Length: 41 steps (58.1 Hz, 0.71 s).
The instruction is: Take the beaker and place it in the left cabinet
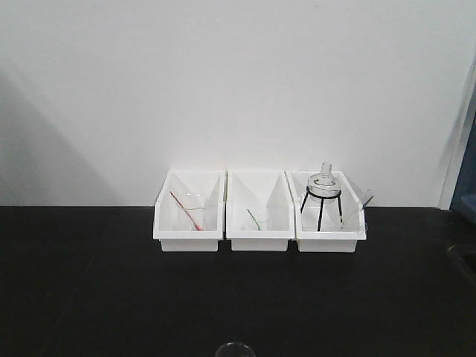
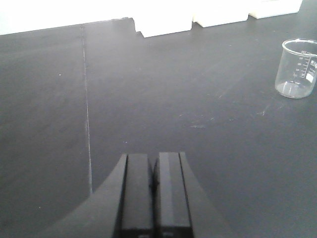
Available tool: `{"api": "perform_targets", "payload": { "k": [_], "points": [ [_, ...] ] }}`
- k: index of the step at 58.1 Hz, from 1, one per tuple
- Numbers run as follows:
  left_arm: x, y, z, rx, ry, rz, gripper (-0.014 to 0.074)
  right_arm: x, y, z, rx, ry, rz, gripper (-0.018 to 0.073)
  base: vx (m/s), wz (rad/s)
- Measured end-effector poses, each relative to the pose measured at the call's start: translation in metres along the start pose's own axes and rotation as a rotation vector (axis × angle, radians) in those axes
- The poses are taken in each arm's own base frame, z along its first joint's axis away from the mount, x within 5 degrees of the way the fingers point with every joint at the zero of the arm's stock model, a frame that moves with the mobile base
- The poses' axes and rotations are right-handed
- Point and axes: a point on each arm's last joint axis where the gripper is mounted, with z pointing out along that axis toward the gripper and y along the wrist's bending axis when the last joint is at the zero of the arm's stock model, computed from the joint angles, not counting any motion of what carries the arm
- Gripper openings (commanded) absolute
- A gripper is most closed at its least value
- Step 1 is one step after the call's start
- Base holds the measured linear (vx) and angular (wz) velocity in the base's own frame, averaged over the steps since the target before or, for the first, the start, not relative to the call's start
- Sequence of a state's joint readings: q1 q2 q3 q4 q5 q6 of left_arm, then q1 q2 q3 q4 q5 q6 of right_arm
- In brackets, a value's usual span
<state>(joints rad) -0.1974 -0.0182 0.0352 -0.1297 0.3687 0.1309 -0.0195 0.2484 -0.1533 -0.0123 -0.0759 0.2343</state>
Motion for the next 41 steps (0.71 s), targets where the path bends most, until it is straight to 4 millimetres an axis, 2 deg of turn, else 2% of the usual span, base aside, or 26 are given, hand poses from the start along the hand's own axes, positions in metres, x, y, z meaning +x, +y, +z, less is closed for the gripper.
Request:
{"api": "perform_targets", "payload": {
  "k": [12, 20, 37, 41],
  "points": [
    [0.0, 0.0, 0.0, 0.0, 0.0, 0.0, -0.0006, 0.018, -0.004, 0.018, 0.043, 0.186, 0.002, 0.0064, 0.0, 0.0],
    [0.0, 0.0, 0.0, 0.0, 0.0, 0.0, -0.0006, 0.028, -0.006, 0.029, 0.067, 0.282, 0.014, 0.0159, 0.0, 0.0],
    [0.0, 0.0, 0.0, 0.0, 0.0, 0.0, -0.0006, 0.046, -0.01, 0.042, 0.101, 0.427, 0.014, 0.0498, 0.0, 0.0],
    [0.0, 0.0, 0.0, 0.0, 0.0, 0.0, -0.0006, 0.049, -0.011, 0.045, 0.106, 0.449, 0.014, 0.0552, 0.0, 0.0]
  ]
}}
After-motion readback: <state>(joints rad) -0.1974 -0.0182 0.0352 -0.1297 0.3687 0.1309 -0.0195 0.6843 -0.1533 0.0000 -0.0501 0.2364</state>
